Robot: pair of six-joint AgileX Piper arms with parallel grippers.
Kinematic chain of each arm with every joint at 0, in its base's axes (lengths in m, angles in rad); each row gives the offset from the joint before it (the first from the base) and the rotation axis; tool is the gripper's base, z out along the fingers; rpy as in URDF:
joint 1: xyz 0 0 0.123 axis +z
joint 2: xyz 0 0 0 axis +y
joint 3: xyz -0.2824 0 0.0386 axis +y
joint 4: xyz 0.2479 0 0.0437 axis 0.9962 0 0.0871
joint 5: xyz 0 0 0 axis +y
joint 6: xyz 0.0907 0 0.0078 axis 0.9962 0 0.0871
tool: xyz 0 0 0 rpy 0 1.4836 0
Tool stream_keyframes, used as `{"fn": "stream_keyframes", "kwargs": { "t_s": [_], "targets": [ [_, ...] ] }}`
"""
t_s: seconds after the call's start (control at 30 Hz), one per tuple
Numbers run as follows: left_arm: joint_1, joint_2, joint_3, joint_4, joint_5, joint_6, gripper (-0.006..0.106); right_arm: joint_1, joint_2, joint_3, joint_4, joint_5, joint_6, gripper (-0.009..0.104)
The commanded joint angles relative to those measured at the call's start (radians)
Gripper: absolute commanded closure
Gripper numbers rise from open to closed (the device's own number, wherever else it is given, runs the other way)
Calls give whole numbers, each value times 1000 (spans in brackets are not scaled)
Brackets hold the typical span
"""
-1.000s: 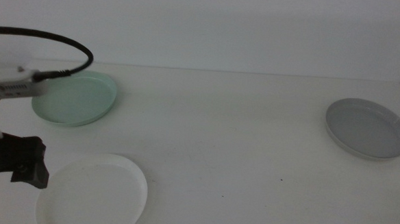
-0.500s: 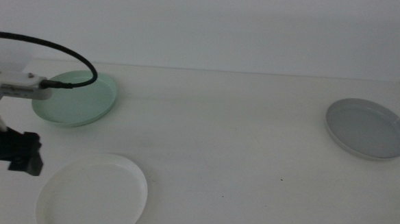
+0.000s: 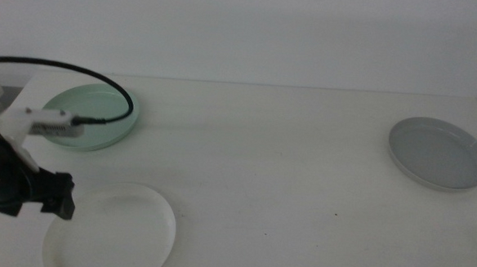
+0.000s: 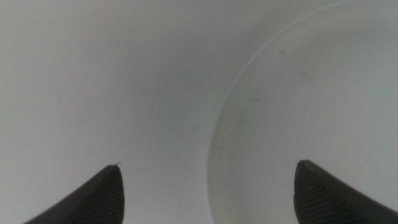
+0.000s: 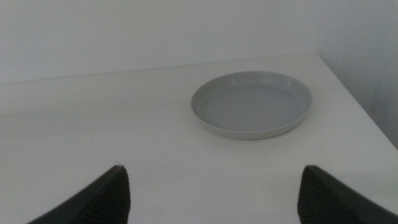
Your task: Stack the three bowls on top of each other.
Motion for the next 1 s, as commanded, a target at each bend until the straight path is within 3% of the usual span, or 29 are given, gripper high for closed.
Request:
{"fn": "stream_keyframes", "kwargs": {
  "t_s": [0.0,0.3,0.47,0.57,0.8,0.97],
  "targets": [
    [1,43,10,-7,-25,4,7,-8,-5,3,-5,-8,-3,3],
    [1,195,12,-68,21,47,7,-8,-5,3,-5,-8,-3,3],
    [1,217,12,-78,24,45,18,-8,-5,3,-5,-8,-3,3],
    [1,217,12,-86,25,45,36,-8,-5,3,-5,-8,-3,3],
    [1,212,12,-75,42,22,102,-8,-5,3,-5,-8,-3,3],
    [1,146,11,-75,105,0,102,-8,-5,3,-5,-8,-3,3]
  ]
}}
